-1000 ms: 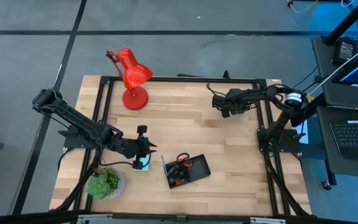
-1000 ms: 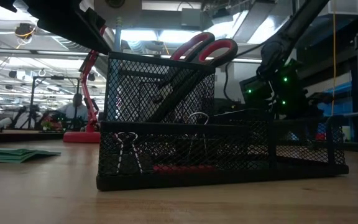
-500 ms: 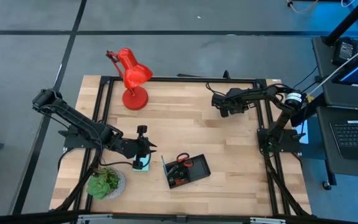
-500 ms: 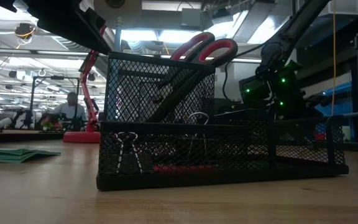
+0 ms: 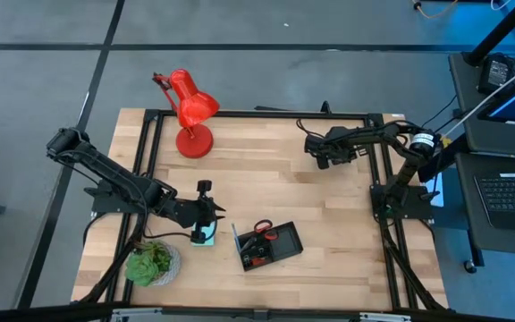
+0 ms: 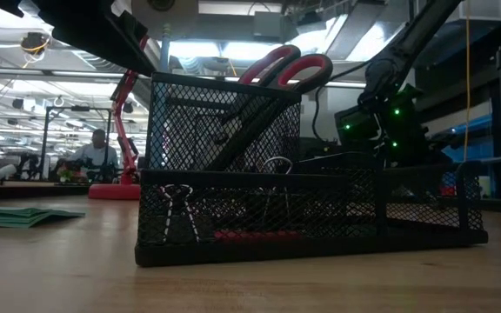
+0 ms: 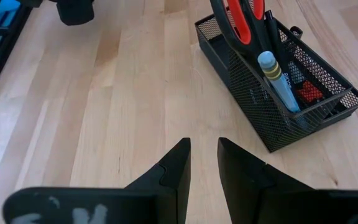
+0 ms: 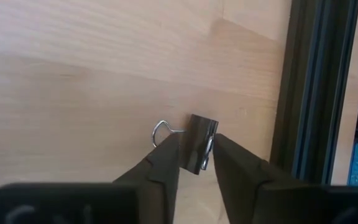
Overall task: Pick and place office supplies into organizer
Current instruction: Put the black binder clip into the black desk organizer
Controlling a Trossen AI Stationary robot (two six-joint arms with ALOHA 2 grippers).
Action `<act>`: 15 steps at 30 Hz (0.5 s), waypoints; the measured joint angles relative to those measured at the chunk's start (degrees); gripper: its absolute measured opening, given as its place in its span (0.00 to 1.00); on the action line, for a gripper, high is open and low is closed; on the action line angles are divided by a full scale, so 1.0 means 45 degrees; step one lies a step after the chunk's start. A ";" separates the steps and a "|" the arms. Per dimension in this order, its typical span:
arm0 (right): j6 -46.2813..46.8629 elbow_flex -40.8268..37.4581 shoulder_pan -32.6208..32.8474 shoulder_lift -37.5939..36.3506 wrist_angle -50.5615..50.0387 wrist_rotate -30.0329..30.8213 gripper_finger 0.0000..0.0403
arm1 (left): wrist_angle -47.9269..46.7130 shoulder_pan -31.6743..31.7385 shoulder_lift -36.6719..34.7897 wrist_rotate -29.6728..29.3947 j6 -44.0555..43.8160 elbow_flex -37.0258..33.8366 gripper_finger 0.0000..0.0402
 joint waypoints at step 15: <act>-0.0995 0.0000 0.0000 -0.0015 -0.0001 0.0106 0.02 | -0.0002 0.0000 0.0000 0.0000 -0.0025 0.0000 0.19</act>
